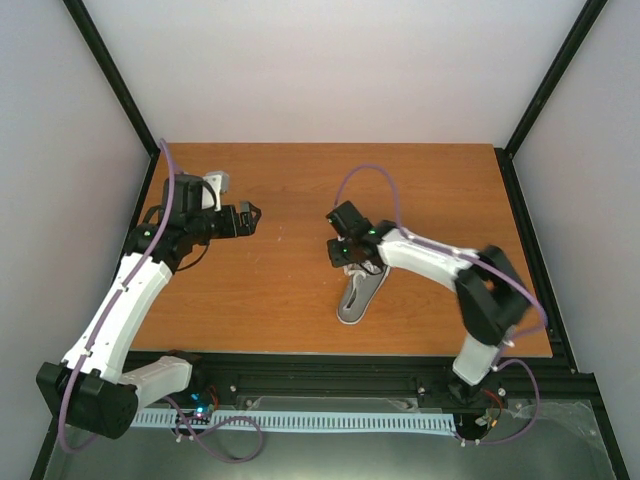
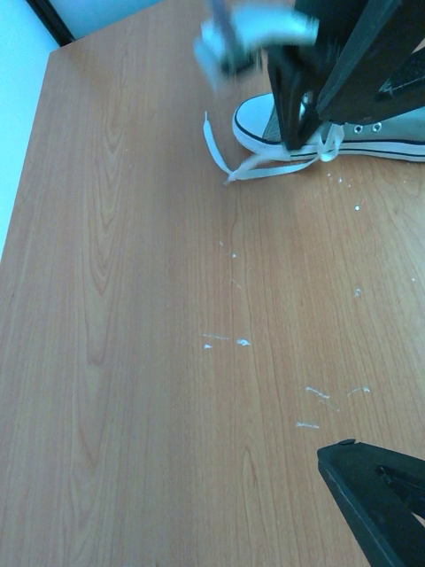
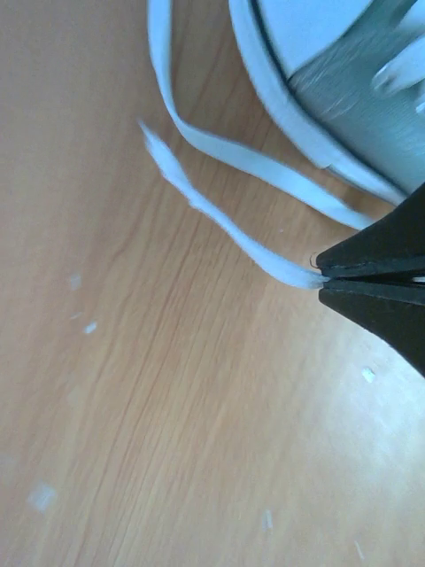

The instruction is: Tie the shoes

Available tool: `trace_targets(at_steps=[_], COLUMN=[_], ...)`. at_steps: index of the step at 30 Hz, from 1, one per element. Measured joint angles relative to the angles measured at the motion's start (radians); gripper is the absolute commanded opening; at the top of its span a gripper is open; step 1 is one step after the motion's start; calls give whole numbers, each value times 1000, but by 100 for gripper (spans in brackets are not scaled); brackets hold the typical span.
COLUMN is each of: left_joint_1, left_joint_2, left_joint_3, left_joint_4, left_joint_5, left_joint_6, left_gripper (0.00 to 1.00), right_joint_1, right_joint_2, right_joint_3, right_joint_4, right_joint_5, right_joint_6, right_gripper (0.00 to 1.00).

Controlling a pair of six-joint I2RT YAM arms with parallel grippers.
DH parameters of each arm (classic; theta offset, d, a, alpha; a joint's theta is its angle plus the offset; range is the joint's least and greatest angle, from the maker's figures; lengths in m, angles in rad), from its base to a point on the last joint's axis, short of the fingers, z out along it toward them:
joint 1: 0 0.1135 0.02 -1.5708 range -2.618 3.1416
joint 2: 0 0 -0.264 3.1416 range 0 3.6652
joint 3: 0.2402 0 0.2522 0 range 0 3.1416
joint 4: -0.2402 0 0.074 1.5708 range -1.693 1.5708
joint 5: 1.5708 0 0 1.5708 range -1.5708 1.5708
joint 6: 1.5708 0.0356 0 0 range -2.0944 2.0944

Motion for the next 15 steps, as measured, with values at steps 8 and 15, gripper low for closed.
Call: trace_targets(at_steps=[8,15], left_joint_1=[-5,-190], left_joint_2=[15,-24], left_joint_3=[-39,-222], left_joint_4=[36,201], left_joint_5=[116,166], left_joint_6=[-13,-138], left_gripper=[100,99], right_joint_1=[0,0], right_joint_2=[-483,-708], right_joint_3=[-264,-478], right_joint_4=[69,7], right_joint_5=[-45,49], right_joint_6=[46,168], right_gripper=[3,3])
